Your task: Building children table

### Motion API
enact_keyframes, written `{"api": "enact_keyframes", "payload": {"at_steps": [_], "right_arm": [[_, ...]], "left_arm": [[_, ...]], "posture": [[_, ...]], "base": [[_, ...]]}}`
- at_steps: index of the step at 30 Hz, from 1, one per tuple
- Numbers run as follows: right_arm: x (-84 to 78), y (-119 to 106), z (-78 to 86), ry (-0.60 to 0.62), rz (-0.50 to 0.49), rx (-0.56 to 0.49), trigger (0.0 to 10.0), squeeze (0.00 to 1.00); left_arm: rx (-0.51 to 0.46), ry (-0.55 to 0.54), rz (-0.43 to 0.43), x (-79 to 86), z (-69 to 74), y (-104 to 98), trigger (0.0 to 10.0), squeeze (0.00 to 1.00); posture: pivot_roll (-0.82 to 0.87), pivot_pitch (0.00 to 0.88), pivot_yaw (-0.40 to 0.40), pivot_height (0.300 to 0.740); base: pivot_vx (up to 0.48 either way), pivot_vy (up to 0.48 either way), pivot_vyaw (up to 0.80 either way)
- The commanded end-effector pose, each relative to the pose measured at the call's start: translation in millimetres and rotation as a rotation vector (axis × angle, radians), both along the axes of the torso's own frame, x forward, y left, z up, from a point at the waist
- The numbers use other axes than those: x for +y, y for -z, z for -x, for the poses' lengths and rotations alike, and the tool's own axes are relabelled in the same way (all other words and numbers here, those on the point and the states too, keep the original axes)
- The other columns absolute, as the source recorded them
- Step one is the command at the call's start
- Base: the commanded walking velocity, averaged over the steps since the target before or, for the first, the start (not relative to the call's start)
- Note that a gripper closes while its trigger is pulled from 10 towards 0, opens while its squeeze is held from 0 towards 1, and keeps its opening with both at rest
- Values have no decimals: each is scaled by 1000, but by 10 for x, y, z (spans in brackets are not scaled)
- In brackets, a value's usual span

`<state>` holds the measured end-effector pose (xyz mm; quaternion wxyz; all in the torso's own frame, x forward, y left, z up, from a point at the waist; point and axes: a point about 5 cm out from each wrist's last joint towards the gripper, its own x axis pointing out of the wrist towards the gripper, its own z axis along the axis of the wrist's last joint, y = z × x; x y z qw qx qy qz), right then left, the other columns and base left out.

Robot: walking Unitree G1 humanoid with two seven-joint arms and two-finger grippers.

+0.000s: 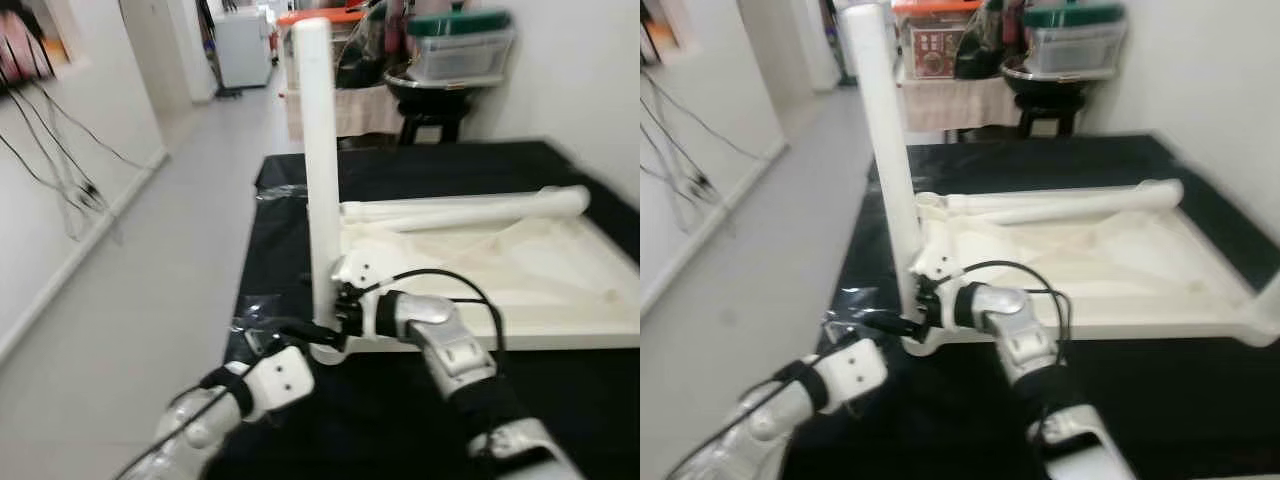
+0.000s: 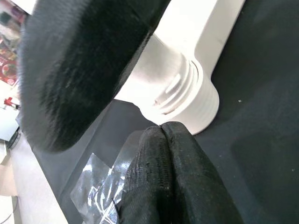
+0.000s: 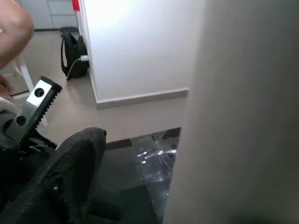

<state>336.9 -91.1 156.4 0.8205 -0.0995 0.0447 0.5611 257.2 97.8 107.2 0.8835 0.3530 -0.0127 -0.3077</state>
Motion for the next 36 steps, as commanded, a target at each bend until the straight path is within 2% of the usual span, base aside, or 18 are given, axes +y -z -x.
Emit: {"api": "enact_keyframes", "payload": {"at_steps": [1,3,7,9,11,12,15,16,17,18,19,26,31,32,33,34,35,36], "right_arm": [[59,-4,-3,-60,0,5,0,0],[45,-1,-13,-61,0,9,0,0],[-19,-9,-43,-64,0,19,0,0],[-36,-10,-51,-62,2,19,0,0],[-43,6,-97,37,8,16,0,0],[-27,51,-130,153,11,29,0,0],[-20,84,-149,233,15,38,0,0],[18,198,-105,461,-32,89,0,0],[50,295,-26,624,-58,118,0,0],[50,295,-26,624,-58,118,0,0],[62,355,27,782,-95,132,0,0],[42,192,-169,801,-128,60,0,0],[-25,101,-201,809,-142,39,0,0],[-43,58,-171,815,-152,34,2745,0],[-43,58,-171,815,-152,34,2745,0],[-62,47,-161,798,-147,30,7961,0],[-74,43,-161,787,-143,27,7961,0],[-111,30,-166,748,-145,20,10000,0]], "left_arm": [[9,-2,-17,-60,-16,41,10000,0],[7,2,-15,-87,-21,38,10000,0],[7,6,-10,-190,-38,41,10000,0],[8,7,-9,-214,-42,42,10000,0],[8,6,-7,-264,-49,42,10000,0],[8,6,-7,-283,-50,44,10000,0],[8,5,-6,-296,-50,45,10000,0],[5,9,-6,-316,-52,41,10000,0],[3,11,-5,-331,-56,38,10000,0],[3,11,-5,-331,-56,38,10000,0],[1,14,-5,-347,-64,34,10000,0],[0,21,1,-360,-74,32,10000,0],[-3,20,0,-352,-69,22,10000,0],[-4,19,0,-348,-65,19,10000,0],[-4,19,0,-348,-65,19,10000,0],[-5,20,1,-346,-60,17,10000,0],[-5,20,1,-345,-58,15,10000,0],[-5,20,1,-342,-54,14,10000,0]], "posture": [[106,0,-130,740],[106,0,-130,740],[135,0,-212,740],[135,0,-212,740],[145,0,-241,740],[148,0,-249,740],[148,0,-249,740],[149,0,-250,740],[150,0,-233,740],[150,0,-233,740],[139,0,-201,740],[130,0,-187,740],[121,0,-171,740],[117,0,-165,740],[117,0,-165,740],[116,0,-157,740],[116,0,-157,740],[115,0,-150,740]], "base": [[0,0,0],[0,0,0],[0,0,0],[0,0,0],[0,0,0],[0,0,0],[0,0,0],[0,0,0],[0,0,0],[0,0,0],[0,0,0],[0,0,0],[0,0,0],[0,0,0],[0,0,0],[0,0,0],[0,0,0],[0,0,0]]}}
